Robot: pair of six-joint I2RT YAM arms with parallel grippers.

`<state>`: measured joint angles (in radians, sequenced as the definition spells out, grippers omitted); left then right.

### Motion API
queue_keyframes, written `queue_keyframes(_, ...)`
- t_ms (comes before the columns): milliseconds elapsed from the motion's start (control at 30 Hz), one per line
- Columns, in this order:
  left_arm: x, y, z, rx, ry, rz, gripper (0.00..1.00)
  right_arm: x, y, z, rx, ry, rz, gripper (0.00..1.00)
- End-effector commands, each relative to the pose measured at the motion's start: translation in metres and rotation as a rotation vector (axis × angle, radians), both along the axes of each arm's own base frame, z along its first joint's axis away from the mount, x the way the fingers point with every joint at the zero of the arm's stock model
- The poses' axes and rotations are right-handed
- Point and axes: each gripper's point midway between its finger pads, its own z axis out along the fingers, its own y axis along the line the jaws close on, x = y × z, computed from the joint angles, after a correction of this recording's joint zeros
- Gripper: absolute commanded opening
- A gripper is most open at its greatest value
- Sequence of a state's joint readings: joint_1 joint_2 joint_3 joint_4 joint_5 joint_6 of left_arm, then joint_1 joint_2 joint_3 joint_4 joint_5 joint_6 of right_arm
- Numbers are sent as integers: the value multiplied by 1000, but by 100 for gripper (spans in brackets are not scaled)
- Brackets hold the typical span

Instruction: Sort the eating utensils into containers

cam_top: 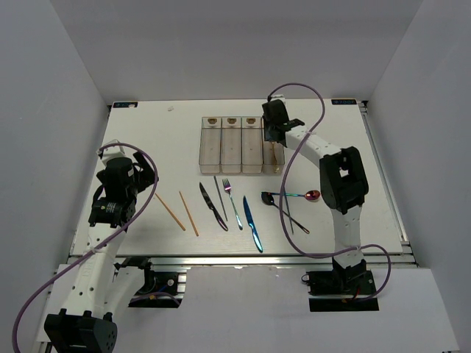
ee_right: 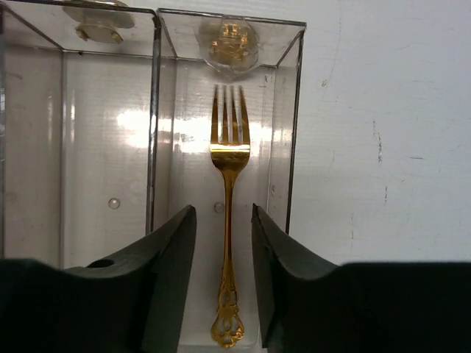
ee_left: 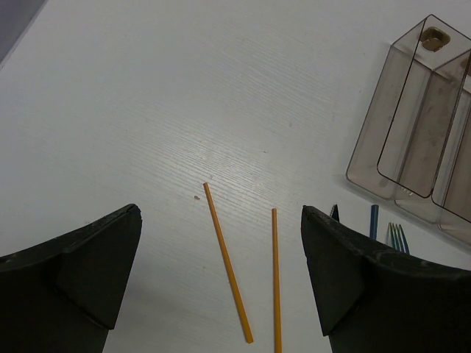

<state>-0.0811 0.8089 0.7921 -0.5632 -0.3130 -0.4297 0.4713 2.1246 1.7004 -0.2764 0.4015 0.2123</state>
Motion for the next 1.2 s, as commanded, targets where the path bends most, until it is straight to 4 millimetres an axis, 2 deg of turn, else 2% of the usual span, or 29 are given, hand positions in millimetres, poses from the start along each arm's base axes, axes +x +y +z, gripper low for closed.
queue_keyframes(0, 2, -2, 9, 2, -30, -13, 98, 1, 8, 67, 97, -109, 21, 43)
queue_keyframes(67, 1, -1, 9, 4, -32, -7, 98, -8, 22, 83, 115, -121, 64, 49)
queue_keyframes(133, 0, 1, 10, 8, -32, 5, 98, -21, 34, 88, 111, -113, 101, 56)
queue_keyframes(167, 0, 2, 10, 9, -33, 12, 98, -34, 50, 97, 119, -121, 139, 58)
queue_keyframes(200, 0, 5, 10, 13, -32, 26, 98, -45, 57, 90, 116, -103, 161, 60)
queue_keyframes(233, -1, 6, 9, 16, -26, 34, 98, -61, 74, 87, 116, -87, 203, 60)
queue_keyframes(300, -1, 8, 9, 19, -22, 47, 98, -86, 88, 76, 120, -53, 233, 62)
queue_keyframes(333, -2, 9, 8, 22, -18, 56, 98, -103, 105, 71, 115, -40, 269, 63)
queue_keyframes(367, -2, 9, 9, 23, -18, 56, 98, -114, 112, 68, 129, -30, 274, 63)
queue_keyframes(400, -1, 10, 8, 23, -15, 57, 98, -126, 117, 57, 119, -3, 286, 63)
queue_keyframes(433, -1, 9, 8, 21, -15, 53, 98, -142, 132, 52, 121, 9, 322, 63)
queue_keyframes(500, -1, 8, 7, 20, -15, 50, 98, -162, 146, 39, 110, 36, 350, 60)
queue_keyframes(533, -1, 9, 8, 21, -16, 51, 98, -162, 146, 35, 108, 45, 345, 58)
queue_keyframes(633, -1, 8, 7, 18, -17, 46, 98, -187, 161, 10, 86, 111, 385, 52)
queue_keyframes(733, -1, 7, 9, 17, -24, 41, 98, -196, 167, -15, 47, 155, 397, 50)
queue_keyframes(867, -2, 7, 10, 15, -26, 38, 98, -208, 167, -30, 26, 197, 407, 43)
queue_keyframes(1167, -1, 5, 10, 12, -31, 27, 98, -229, 163, -57, 17, 254, 408, 41)
